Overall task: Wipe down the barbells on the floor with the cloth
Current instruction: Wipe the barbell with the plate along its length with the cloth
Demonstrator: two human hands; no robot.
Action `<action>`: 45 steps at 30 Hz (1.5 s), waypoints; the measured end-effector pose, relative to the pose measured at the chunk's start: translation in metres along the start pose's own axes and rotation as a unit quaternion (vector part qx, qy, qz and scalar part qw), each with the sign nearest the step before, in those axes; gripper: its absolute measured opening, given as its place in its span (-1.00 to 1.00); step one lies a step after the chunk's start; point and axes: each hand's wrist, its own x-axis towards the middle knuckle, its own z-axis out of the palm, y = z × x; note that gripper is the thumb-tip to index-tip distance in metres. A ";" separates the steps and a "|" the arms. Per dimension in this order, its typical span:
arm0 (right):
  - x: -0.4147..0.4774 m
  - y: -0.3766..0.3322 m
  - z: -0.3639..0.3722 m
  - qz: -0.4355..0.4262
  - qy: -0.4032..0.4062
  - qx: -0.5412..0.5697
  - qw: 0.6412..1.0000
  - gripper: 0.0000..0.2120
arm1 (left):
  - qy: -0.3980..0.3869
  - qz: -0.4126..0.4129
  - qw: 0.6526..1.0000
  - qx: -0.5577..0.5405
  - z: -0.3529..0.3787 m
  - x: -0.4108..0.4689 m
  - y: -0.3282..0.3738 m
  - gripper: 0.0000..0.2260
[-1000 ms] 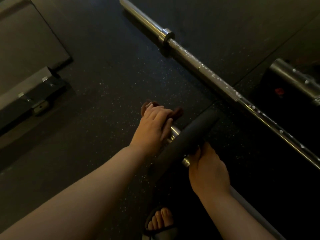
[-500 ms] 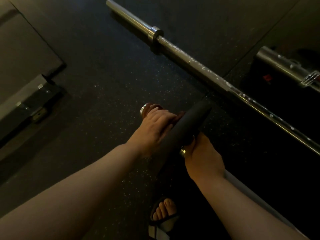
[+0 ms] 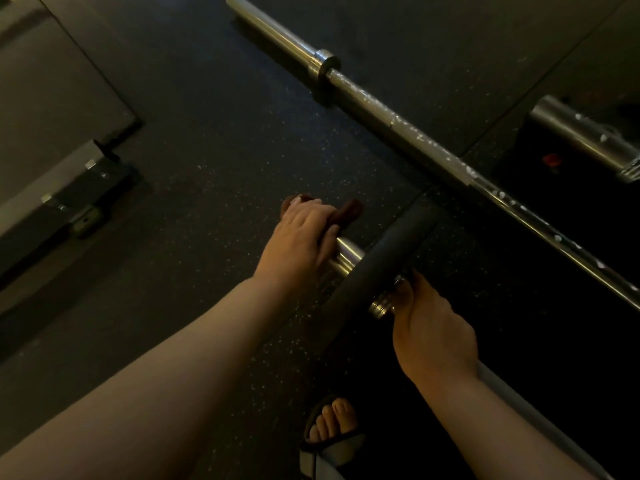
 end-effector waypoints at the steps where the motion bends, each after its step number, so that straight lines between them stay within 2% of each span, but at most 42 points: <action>1: 0.000 0.000 0.001 0.003 -0.004 0.004 1.000 -0.41 | 0.014 -0.020 0.999 -0.026 0.006 -0.001 0.005 -0.73; 3: 0.002 -0.001 0.001 0.011 -0.009 0.012 1.000 -0.41 | -0.005 0.007 0.999 -0.052 0.015 -0.006 0.011 -0.75; 5: 0.003 -0.002 0.001 0.018 -0.012 0.021 1.000 -0.42 | -0.072 0.061 0.994 -0.049 0.011 -0.014 0.010 -0.68; 8: 0.002 -0.003 0.001 0.023 -0.019 0.022 0.999 -0.47 | -0.111 0.130 0.985 0.020 -0.007 -0.008 -0.007 -0.65; 10: 0.000 -0.004 0.002 0.020 -0.020 0.023 0.999 -0.47 | -0.085 0.108 0.988 0.064 -0.013 0.007 -0.012 -0.71; 13: 0.001 -0.006 0.004 0.020 -0.015 0.022 0.999 -0.42 | -0.046 0.010 0.997 0.067 -0.006 0.028 0.002 -0.78; 14: 0.002 -0.006 0.004 0.025 -0.016 0.022 0.999 -0.42 | -0.053 0.012 0.996 0.067 -0.002 0.029 0.008 -0.78; 18: 0.003 -0.001 0.002 0.033 -0.018 0.024 0.999 -0.40 | -0.154 0.128 0.978 0.062 -0.006 0.019 0.009 -0.70; 19: 0.003 -0.001 0.002 0.032 -0.022 0.026 0.999 -0.40 | -0.158 0.139 0.975 0.069 -0.010 0.018 0.002 -0.69; 21: 0.001 0.000 0.002 0.023 -0.029 0.035 0.999 -0.41 | -0.110 0.099 0.986 0.075 -0.015 0.021 -0.012 -0.71; 24: 0.002 -0.002 0.002 0.015 -0.031 0.037 0.999 -0.44 | -0.032 -0.100 0.994 -0.008 -0.018 0.035 -0.009 -0.80; 25: 0.003 -0.003 0.003 0.015 -0.032 0.033 0.999 -0.46 | -0.031 -0.145 0.988 -0.030 -0.016 0.039 -0.003 -0.83; 26: 0.003 -0.004 0.003 0.017 -0.033 0.031 0.999 -0.48 | -0.043 -0.144 0.989 -0.019 -0.013 0.041 0.003 -0.85; 28: 0.004 -0.004 0.003 0.025 -0.031 0.026 0.999 -0.49 | -0.093 -0.044 0.993 0.052 -0.004 0.039 0.014 -0.87; 30: 0.004 -0.002 0.002 0.033 -0.031 0.022 0.999 -0.47 | -0.141 0.049 0.987 0.057 0.002 0.025 0.021 -0.82; 33: 0.001 0.000 0.001 0.026 -0.030 0.022 0.999 -0.42 | -0.158 0.122 0.980 -0.007 -0.002 -0.001 0.018 -0.69; 36: -0.001 0.001 0.000 0.023 -0.041 0.020 0.999 -0.44 | -0.161 0.176 0.971 0.036 -0.012 -0.016 -0.004 -0.61; 38: -0.001 0.001 -0.001 0.015 -0.044 0.033 0.998 -0.45 | -0.128 0.144 0.979 0.072 -0.018 -0.002 -0.015 -0.66; 42: 0.003 0.001 -0.002 -0.006 -0.045 0.044 0.998 -0.53 | -0.071 -0.025 0.995 0.061 -0.014 0.028 0.004 -0.78; 45: 0.003 0.005 -0.006 -0.002 -0.050 0.029 0.998 -0.55 | -0.061 -0.048 0.997 0.010 0.003 0.009 0.015 -0.83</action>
